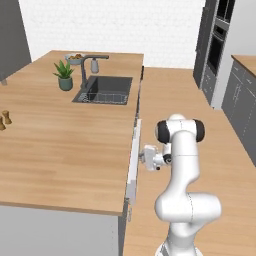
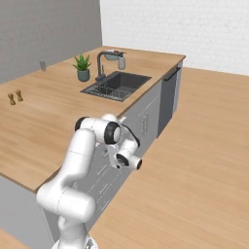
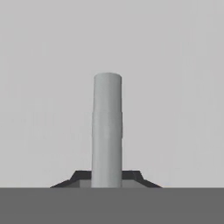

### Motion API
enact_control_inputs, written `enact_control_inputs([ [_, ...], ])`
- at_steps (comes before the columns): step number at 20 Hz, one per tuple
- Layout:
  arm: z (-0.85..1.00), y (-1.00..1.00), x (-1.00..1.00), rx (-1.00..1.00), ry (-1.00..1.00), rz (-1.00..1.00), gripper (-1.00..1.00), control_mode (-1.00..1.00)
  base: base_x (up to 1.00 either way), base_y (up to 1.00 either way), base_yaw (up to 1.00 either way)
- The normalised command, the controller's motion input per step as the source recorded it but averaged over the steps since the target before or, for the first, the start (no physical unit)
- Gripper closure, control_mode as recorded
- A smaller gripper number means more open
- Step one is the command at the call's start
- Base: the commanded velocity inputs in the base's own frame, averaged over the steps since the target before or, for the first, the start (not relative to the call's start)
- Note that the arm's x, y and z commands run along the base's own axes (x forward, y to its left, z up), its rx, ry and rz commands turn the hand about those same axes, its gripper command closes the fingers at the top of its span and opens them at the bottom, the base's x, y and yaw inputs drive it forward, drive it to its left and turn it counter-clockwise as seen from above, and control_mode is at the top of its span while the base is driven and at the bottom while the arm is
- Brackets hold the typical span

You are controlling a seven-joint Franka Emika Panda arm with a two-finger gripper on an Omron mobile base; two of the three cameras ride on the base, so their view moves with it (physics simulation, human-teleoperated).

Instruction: Take a straw from the drawer in front and place it inside the glass cup on the dining counter.

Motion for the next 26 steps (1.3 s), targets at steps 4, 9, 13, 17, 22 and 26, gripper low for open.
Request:
enact_control_inputs([
  [4,0.00,-1.00,-0.12,0.00,0.01,-0.07,1.00,-1.00,0.00,0.00,0.00],
  [9,0.00,-1.00,-0.05,0.00,0.03,-0.09,1.00,-1.00,0.00,0.00,0.00],
  [13,0.01,-1.00,0.00,0.00,0.06,-0.11,1.00,-1.00,0.00,0.00,0.00],
  [17,0.06,-1.00,0.00,0.00,0.07,-0.12,1.00,-1.00,0.00,0.00,0.00],
  [22,0.06,-1.00,0.00,-0.02,0.06,-0.12,1.00,-1.00,0.00,0.00,0.00],
  [26,0.06,-0.91,0.00,-0.06,0.08,-0.13,-1.00,-1.00,0.00,0.00,0.00],
])
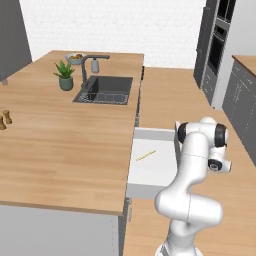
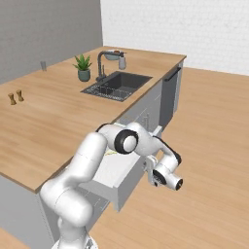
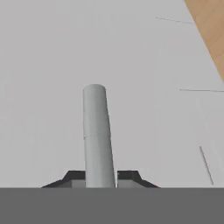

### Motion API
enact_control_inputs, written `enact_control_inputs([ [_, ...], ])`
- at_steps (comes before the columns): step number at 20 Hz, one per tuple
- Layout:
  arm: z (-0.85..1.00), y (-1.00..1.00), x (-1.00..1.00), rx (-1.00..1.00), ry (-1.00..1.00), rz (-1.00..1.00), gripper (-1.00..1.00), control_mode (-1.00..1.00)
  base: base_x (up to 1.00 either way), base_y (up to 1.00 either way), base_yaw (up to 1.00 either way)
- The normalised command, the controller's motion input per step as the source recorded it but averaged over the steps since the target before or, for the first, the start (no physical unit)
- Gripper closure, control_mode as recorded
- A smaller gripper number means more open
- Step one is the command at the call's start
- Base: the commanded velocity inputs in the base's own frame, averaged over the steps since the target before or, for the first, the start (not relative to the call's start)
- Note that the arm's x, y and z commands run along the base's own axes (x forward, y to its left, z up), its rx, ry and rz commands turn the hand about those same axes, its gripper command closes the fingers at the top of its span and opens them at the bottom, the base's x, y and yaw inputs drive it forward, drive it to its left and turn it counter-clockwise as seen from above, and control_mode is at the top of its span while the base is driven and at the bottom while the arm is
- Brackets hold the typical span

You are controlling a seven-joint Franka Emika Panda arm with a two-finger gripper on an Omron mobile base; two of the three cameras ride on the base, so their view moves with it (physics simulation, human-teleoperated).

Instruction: Take a straw from the drawer in front and place it inside the glass cup on the dining counter.

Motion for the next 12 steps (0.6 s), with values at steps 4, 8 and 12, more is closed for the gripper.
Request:
enact_control_inputs([
  [4,0.09,-0.59,0.00,-0.11,0.11,-0.12,-1.00,-1.00,0.00,0.00,0.00],
  [8,0.00,-0.89,0.00,-0.14,0.22,-0.17,-1.00,-1.00,0.00,0.00,0.00],
  [12,0.01,-0.78,0.00,-0.16,0.27,-0.18,-1.00,-1.00,0.00,0.00,0.00],
])
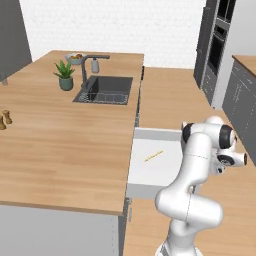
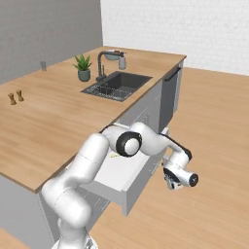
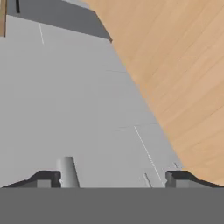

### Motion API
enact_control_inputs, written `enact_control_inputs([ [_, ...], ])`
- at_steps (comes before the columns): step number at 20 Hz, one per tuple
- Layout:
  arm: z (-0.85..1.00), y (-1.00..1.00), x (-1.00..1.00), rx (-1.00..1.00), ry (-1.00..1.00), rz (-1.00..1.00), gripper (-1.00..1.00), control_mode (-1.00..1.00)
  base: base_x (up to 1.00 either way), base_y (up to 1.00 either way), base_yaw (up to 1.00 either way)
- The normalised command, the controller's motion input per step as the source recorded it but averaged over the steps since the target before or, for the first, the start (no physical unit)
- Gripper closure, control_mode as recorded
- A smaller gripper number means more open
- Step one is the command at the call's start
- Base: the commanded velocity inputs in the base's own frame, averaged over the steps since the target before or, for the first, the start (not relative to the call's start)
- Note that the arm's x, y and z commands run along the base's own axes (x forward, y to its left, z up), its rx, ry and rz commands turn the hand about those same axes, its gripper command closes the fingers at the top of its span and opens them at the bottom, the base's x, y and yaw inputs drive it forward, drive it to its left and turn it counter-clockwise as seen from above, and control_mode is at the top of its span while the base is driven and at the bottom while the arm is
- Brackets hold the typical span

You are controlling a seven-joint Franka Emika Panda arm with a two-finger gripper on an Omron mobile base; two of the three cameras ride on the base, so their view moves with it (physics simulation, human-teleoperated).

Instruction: Take a straw from the drawer in front and place it inside the glass cup on the dining counter.

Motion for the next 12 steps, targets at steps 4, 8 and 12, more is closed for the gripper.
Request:
enact_control_inputs([
  [4,0.53,-0.36,-0.15,-0.17,0.12,-0.15,-1.00,-1.00,0.00,0.00,0.00],
  [8,1.00,0.02,-0.62,-0.12,-0.01,-0.06,-1.00,-1.00,0.00,0.00,0.00],
  [12,1.00,0.20,-0.57,-0.04,0.00,0.00,-1.00,-1.00,0.00,0.00,0.00],
])
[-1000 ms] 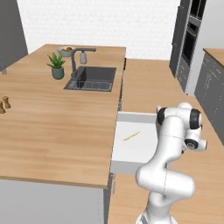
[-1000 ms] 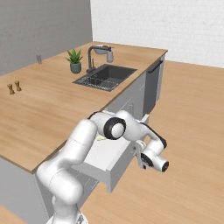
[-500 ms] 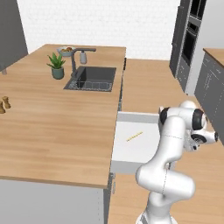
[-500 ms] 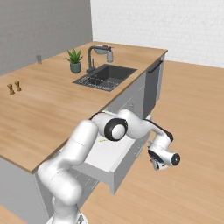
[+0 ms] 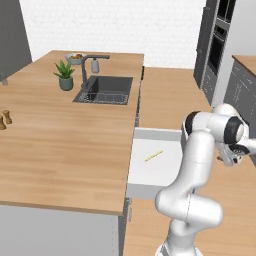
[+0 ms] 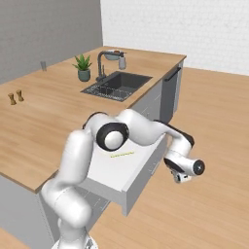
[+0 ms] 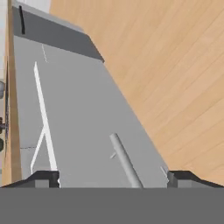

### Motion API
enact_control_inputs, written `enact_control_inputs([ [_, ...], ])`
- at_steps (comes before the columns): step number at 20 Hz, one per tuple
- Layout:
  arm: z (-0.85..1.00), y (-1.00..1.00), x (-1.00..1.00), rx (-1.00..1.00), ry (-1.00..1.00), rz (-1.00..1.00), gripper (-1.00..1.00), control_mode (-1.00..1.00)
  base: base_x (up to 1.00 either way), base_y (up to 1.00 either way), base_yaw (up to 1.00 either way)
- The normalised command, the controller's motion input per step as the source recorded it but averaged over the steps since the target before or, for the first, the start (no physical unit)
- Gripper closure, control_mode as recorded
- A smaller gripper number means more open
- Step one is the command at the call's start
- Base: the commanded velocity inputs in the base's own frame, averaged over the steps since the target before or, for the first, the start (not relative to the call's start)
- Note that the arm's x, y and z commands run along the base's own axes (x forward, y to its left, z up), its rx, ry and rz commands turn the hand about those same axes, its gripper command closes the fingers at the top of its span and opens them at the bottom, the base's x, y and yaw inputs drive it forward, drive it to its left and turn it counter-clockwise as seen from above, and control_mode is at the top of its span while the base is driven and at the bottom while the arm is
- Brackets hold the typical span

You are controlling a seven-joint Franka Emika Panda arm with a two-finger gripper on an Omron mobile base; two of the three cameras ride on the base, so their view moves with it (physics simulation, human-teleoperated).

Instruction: Take a straw from the drawer in front and place it inside the glass cup on the dining counter.

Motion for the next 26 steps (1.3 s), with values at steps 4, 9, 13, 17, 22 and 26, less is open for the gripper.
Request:
enact_control_inputs([
  [4,1.00,0.51,-0.29,-0.09,0.01,0.04,-1.00,-1.00,0.00,0.00,0.00],
  [9,1.00,0.81,0.03,-0.13,0.18,0.12,-1.00,-1.00,0.00,0.00,0.00],
  [13,0.96,0.83,0.31,-0.12,0.34,0.16,-1.00,-1.00,0.00,0.00,0.00],
  [17,0.58,0.79,0.48,-0.12,0.38,0.17,-1.00,-1.00,0.00,0.00,0.00],
  [22,-0.17,0.41,0.43,-0.13,0.24,0.13,-1.00,-1.00,0.00,0.00,0.00],
  [26,-0.64,0.13,0.50,-0.12,0.08,0.10,-1.00,-1.00,0.00,0.00,0.00],
])
